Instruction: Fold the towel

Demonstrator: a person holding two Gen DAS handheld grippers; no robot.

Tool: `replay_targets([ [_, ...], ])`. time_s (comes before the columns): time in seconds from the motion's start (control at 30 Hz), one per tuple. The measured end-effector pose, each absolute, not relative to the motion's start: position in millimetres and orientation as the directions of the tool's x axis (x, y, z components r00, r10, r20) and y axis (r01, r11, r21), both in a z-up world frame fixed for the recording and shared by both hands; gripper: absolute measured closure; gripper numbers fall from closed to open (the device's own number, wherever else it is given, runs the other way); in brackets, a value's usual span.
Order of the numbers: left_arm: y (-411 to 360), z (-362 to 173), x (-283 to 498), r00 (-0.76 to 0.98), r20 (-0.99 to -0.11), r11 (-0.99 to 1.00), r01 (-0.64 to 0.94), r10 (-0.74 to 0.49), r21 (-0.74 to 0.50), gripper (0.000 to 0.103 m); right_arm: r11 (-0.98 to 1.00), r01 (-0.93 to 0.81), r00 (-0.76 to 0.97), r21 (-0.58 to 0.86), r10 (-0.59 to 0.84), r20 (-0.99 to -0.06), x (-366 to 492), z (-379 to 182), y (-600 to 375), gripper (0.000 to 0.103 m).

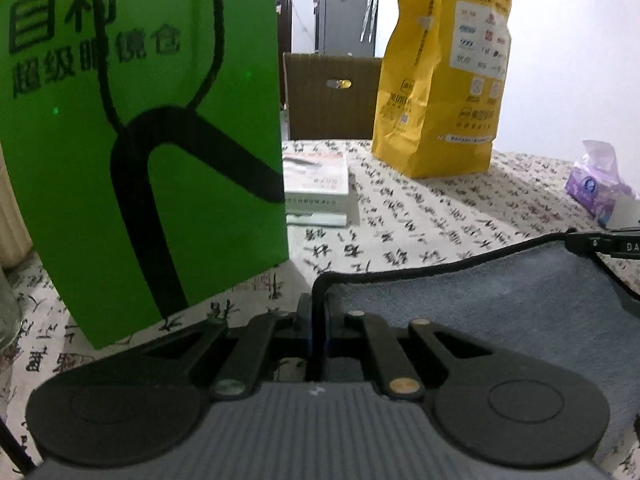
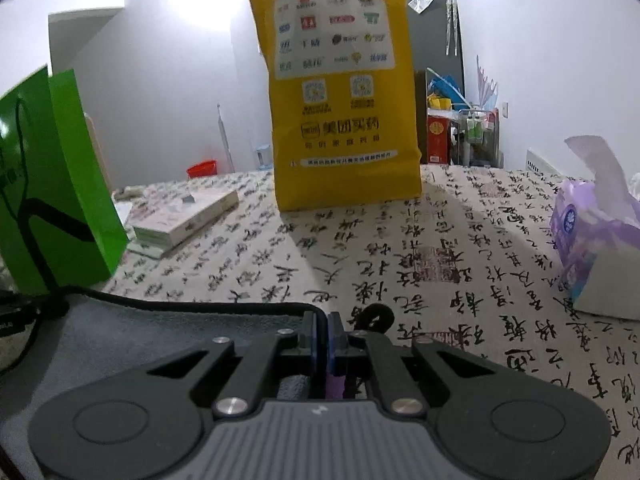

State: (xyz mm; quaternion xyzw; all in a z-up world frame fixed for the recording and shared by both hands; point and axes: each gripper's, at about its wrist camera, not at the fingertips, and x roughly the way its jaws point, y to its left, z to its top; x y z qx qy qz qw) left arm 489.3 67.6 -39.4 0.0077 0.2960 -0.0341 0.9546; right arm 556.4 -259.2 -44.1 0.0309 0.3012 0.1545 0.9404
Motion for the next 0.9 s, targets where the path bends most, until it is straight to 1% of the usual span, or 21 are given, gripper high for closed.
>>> replay_targets([
  [0.03, 69, -42, 491, 0.821, -0.569, 0.998, 0.061, -0.053, -0.005, 0.095, 0.952, -0.269, 0.768, 0.146, 0.304, -0.563, 557, -46, -259, 0.096],
  [0.07, 71, -44, 492, 0.816, -0.575, 0.998, 0.055, -0.051, -0.010, 0.092, 0.954, -0.263, 0.765, 0.144, 0.297, -0.571, 559, -49, -259, 0.093],
  [0.1, 73, -45, 494, 0.811, -0.583, 0.999, 0.045, -0.047, -0.017, 0.085, 0.955, -0.257, 0.764, 0.147, 0.294, -0.574, 559, -51, -260, 0.089],
  [0.13, 74, -45, 495, 0.810, -0.585, 0.999, 0.038, -0.042, -0.019, 0.080, 0.956, -0.250, 0.764, 0.154, 0.293, -0.574, 559, -52, -261, 0.089],
  [0.17, 75, -45, 495, 0.810, -0.586, 0.999, 0.031, -0.036, -0.019, 0.068, 0.956, -0.246, 0.766, 0.160, 0.293, -0.573, 560, -53, -263, 0.083],
  [0.2, 76, -45, 495, 0.809, -0.587, 0.999, 0.026, -0.033, -0.020, 0.058, 0.957, -0.239, 0.766, 0.168, 0.292, -0.573, 560, -53, -264, 0.073],
  [0.23, 77, -45, 494, 0.810, -0.586, 0.999, 0.030, -0.039, -0.025, 0.055, 0.957, -0.233, 0.766, 0.173, 0.290, -0.573, 560, -53, -265, 0.069],
  [0.27, 77, -45, 494, 0.808, -0.588, 0.999, 0.039, -0.050, -0.032, 0.049, 0.956, -0.231, 0.768, 0.180, 0.293, -0.570, 559, -54, -266, 0.062],
  [0.3, 77, -45, 494, 0.806, -0.590, 0.998, 0.046, -0.058, -0.036, 0.041, 0.954, -0.233, 0.769, 0.190, 0.301, -0.565, 558, -55, -267, 0.052],
  [0.37, 76, -45, 492, 0.809, -0.585, 0.998, 0.051, -0.062, -0.037, 0.031, 0.952, -0.229, 0.770, 0.203, 0.305, -0.561, 557, -55, -269, 0.040],
  [0.4, 76, -45, 490, 0.815, -0.576, 0.998, 0.052, -0.065, -0.038, 0.029, 0.954, -0.222, 0.776, 0.203, 0.299, -0.555, 556, -54, -270, 0.035],
  [0.43, 76, -44, 488, 0.819, -0.570, 0.998, 0.053, -0.065, -0.038, 0.027, 0.955, -0.216, 0.781, 0.202, 0.293, -0.551, 554, -54, -271, 0.033],
  [0.47, 76, -44, 487, 0.819, -0.570, 0.998, 0.051, -0.060, -0.032, 0.022, 0.956, -0.210, 0.784, 0.203, 0.289, -0.550, 554, -54, -272, 0.030],
  [0.5, 75, -43, 486, 0.818, -0.573, 0.998, 0.048, -0.055, -0.028, 0.020, 0.956, -0.207, 0.784, 0.207, 0.289, -0.550, 553, -54, -274, 0.030],
  [0.67, 74, -42, 476, 0.812, -0.583, 0.999, 0.040, -0.039, -0.012, 0.019, 0.951, -0.224, 0.783, 0.211, 0.305, -0.543, 544, -50, -273, 0.026],
  [0.9, 74, -36, 449, 0.815, -0.578, 0.999, 0.028, -0.040, -0.031, 0.018, 0.946, -0.237, 0.779, 0.223, 0.322, -0.538, 517, -45, -281, 0.026],
])
